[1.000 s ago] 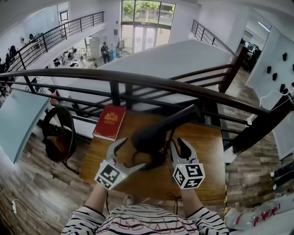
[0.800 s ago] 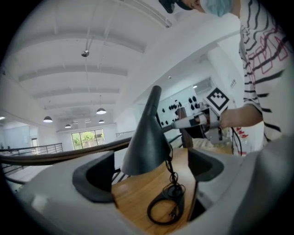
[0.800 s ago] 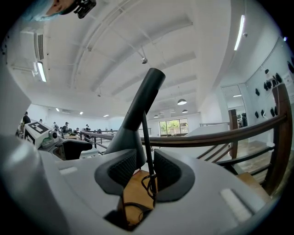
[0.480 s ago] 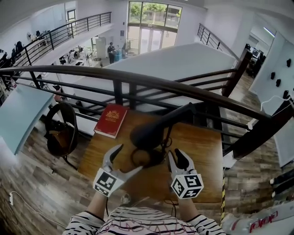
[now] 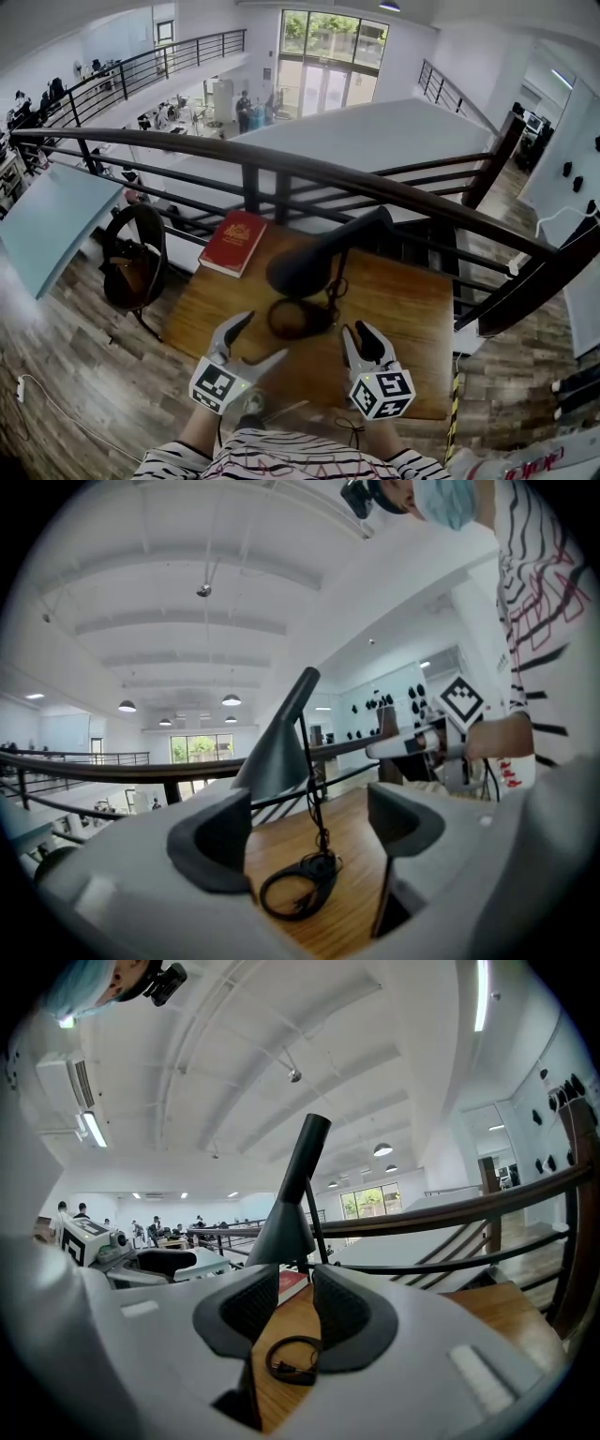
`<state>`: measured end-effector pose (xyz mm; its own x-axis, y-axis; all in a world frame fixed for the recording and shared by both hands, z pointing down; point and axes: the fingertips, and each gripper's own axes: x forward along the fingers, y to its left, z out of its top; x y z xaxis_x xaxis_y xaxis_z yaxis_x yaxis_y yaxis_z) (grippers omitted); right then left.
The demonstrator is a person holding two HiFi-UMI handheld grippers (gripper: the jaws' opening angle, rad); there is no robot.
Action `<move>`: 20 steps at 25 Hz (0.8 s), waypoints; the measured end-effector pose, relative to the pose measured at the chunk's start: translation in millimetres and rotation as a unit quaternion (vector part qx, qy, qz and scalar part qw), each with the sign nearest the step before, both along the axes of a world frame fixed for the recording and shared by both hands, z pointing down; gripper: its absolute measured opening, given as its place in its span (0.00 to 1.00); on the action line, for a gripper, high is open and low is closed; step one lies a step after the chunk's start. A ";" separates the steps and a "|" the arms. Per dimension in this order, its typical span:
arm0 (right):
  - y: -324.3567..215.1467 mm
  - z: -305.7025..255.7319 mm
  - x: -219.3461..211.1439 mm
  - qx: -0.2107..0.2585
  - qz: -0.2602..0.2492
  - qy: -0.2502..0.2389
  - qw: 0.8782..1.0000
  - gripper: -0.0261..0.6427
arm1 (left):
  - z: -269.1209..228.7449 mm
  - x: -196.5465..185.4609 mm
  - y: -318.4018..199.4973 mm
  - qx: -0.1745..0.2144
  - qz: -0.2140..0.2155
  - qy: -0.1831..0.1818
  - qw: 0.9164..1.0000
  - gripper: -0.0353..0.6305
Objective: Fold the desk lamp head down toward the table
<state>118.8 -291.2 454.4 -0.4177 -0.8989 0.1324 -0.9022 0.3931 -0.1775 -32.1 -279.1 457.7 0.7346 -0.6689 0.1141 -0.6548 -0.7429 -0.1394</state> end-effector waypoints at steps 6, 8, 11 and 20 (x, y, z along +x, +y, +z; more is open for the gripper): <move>27.0 3.4 16.0 -0.005 -0.007 -0.008 1.000 0.21 | 2.5 6.5 29.6 -0.010 -0.007 0.025 1.000 0.45; 35.7 5.0 17.8 -0.005 -0.011 -0.004 1.000 0.22 | 4.5 5.8 38.5 -0.015 -0.013 0.033 0.999 0.37; 48.3 10.5 14.5 -0.008 -0.018 -0.002 1.000 0.21 | 6.9 0.1 47.4 -0.012 -0.029 0.041 0.999 0.26; 81.8 24.1 13.0 -0.017 -0.040 0.002 0.999 0.13 | 13.2 -5.4 78.3 -0.017 -0.069 0.053 0.996 0.06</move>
